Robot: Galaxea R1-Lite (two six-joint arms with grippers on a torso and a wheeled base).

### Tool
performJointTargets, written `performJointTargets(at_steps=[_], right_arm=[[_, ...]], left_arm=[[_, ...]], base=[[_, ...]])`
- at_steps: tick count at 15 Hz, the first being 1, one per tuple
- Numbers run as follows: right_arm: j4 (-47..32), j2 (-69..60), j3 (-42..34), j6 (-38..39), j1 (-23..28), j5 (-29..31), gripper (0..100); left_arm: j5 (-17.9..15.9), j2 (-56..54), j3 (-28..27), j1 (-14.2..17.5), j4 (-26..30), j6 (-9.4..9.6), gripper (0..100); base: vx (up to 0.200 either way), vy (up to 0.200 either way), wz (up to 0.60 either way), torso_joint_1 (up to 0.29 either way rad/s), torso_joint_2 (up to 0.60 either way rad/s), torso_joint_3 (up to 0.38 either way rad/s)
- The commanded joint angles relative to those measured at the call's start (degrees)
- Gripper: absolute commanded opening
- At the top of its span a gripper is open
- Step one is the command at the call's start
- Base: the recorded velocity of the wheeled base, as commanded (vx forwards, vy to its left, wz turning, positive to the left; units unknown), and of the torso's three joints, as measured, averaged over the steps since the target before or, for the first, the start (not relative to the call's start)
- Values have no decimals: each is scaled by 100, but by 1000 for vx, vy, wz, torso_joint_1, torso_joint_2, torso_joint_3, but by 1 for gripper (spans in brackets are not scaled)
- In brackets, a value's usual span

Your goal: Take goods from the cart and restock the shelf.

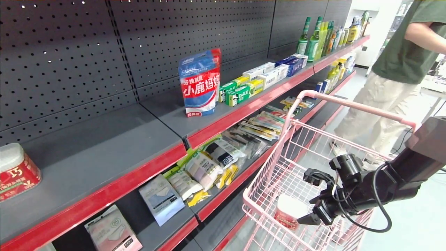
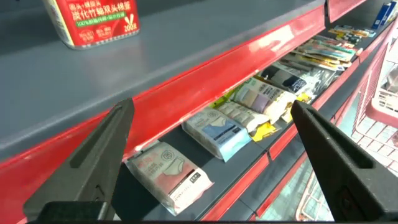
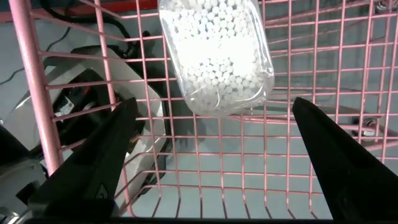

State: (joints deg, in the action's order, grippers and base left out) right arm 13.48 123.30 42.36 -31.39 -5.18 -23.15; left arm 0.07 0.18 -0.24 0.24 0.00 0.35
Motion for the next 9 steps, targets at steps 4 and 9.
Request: performJointTargets(at_steps=[4,9], right_arm=[[84,-34,-17,-148,-150,-32,100],[427,415,26,-148,-457,-164,100]], left_arm=[[1,-1,7,2,0,0,100],[1,-1,-2,2,0,0,100]], base=[[0,0,0,-19,51,33],[0,0,0,0,0,0]])
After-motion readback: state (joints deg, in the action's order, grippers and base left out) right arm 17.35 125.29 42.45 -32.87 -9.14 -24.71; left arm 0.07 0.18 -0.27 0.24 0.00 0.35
